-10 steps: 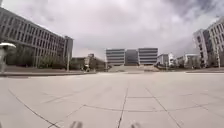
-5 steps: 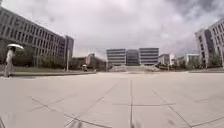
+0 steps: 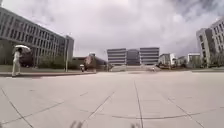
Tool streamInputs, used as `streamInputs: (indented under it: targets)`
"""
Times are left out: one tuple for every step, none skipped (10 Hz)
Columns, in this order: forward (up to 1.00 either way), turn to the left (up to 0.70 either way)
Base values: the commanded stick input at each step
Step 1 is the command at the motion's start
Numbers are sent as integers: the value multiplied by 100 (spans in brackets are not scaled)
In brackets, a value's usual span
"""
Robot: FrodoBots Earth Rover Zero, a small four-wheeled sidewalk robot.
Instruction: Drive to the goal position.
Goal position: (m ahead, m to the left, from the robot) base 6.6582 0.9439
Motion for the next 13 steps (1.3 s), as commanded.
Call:
streamInputs:
  targets:
    - [100, 0]
    - [100, 0]
    - [100, 0]
    - [100, 0]
    - [100, 0]
    - [100, 0]
    - [100, 0]
    - [100, 0]
    - [100, -27]
    - [100, -6]
    - [100, -8]
    - [100, -20]
    - [100, 0]
